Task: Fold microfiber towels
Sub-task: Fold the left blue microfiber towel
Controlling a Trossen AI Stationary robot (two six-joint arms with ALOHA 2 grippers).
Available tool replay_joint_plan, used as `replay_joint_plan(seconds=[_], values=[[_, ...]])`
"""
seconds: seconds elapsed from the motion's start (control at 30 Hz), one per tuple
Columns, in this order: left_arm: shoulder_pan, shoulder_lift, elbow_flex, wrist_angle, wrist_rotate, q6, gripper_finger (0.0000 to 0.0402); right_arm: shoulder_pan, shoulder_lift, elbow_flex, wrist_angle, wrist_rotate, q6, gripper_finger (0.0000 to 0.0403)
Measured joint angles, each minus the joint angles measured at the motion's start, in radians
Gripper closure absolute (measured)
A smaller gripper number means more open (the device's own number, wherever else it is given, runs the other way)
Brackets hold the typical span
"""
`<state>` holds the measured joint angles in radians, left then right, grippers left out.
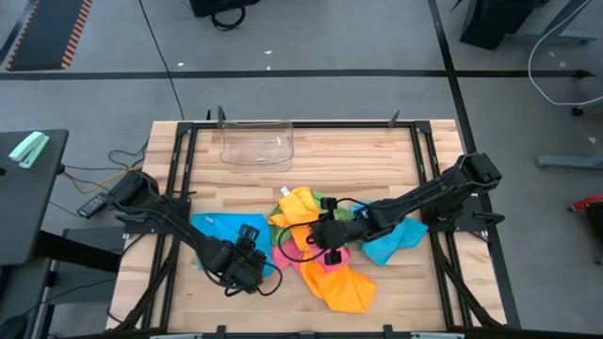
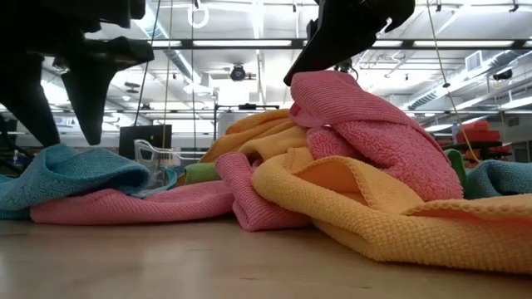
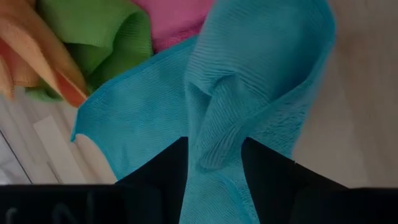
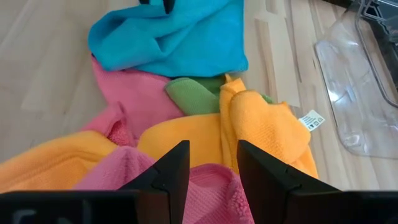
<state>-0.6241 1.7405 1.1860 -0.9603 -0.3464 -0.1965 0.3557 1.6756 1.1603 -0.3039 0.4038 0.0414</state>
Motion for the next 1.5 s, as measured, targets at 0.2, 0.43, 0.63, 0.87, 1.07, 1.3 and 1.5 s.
replay_joint_plan(seconds=[0.2,0.43,0.63,0.87,1.07,1.3,1.5], values=[[-0.002,0.031,0.0,0.001,0.012,0.01,0.026,0.017,0.0,0.0,0.005,0.0,0.0,0.026],[-0.001,0.036,0.0,-0.007,0.008,0.01,0.0282,0.022,0.0,0.0,0.015,0.0,-0.008,0.026],[0.019,0.036,0.0,-0.013,0.043,0.047,0.0341,0.022,0.0,0.0,0.019,0.0,-0.019,0.026],[0.075,0.027,0.0,-0.083,0.078,0.075,0.0383,0.022,0.0,0.0,0.063,0.0,-0.064,0.0261],[0.146,0.019,0.017,-0.312,0.075,0.141,0.0395,0.022,-0.001,0.0,0.072,-0.016,-0.055,0.0273],[0.303,0.01,0.011,-0.314,-0.062,0.461,0.0375,0.011,-0.001,0.0,0.104,-0.019,-0.069,0.0281],[0.489,0.01,-0.033,-0.151,-0.057,0.709,0.0378,0.012,-0.001,0.002,0.101,-0.02,-0.063,0.0281]])
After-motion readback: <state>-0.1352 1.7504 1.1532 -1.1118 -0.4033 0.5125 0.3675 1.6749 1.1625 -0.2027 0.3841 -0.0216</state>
